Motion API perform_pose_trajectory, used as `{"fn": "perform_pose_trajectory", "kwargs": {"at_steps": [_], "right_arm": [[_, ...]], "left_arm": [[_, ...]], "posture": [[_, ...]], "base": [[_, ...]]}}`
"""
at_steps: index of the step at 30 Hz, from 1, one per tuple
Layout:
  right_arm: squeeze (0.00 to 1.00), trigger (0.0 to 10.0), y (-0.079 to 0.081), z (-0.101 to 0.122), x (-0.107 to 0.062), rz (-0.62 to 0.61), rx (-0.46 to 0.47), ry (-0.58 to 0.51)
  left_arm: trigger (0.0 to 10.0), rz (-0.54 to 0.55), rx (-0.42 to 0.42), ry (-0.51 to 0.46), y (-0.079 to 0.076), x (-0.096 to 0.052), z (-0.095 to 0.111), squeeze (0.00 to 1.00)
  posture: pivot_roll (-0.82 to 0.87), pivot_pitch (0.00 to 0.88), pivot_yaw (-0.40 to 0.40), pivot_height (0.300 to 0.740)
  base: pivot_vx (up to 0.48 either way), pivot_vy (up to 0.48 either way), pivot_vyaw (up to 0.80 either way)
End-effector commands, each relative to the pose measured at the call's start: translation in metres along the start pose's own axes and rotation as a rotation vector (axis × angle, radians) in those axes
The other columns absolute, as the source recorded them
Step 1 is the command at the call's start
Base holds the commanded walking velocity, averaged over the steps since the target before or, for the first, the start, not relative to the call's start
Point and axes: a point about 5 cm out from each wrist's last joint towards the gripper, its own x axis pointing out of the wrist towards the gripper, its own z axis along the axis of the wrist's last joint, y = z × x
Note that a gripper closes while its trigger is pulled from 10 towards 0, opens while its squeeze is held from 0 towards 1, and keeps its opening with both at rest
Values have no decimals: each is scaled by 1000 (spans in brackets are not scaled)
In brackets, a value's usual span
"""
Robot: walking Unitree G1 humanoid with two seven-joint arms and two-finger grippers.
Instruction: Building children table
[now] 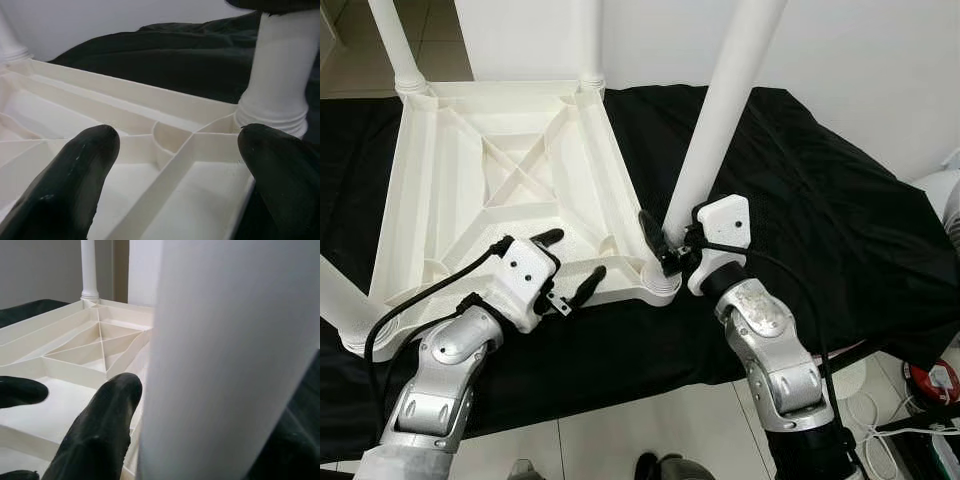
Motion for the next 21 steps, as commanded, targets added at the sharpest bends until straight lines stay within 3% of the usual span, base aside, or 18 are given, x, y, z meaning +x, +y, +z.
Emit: {"fn": "perform_pose_trajectory", "kwargs": {"at_steps": [1, 3, 4, 5, 6, 11, 21], "right_arm": [[0, 9529, 1, -2, 0, -6, 6, -2], [0, 10000, 1, -1, 1, -5, 12, -12], [0, 7804, 1, 0, 2, -5, 12, -19], [0, 7804, 1, 0, 2, -5, 12, -19], [0, 10000, 1, 1, 2, -5, 12, -23], [0, 10000, -1, 4, 9, -57, 19, -53], [0, 10000, 5, 2, 17, -116, 92, -64]], "left_arm": [[10000, -15, -46, -22, -1, -1, 6, 0], [10000, -13, -56, -30, 1, -1, 7, 0], [10000, -22, -59, -27, 0, -1, 8, 0], [10000, -22, -59, -27, 0, -1, 8, 0], [10000, -28, -59, -25, 0, -1, 8, 0], [10000, -107, -39, 5, -6, -5, 9, 0], [10000, -113, -72, 10, -5, -6, 13, 0]], "posture": [[86, 125, -57, 740], [86, 125, -57, 740], [86, 126, -55, 740], [86, 126, -55, 740], [86, 126, -55, 740], [90, 127, -54, 740], [96, 125, -58, 740]], "base": [[0, 0, 0], [0, 0, 0], [0, 0, 0], [0, 0, 0], [0, 0, 0], [0, 0, 0], [0, 0, 0]]}}
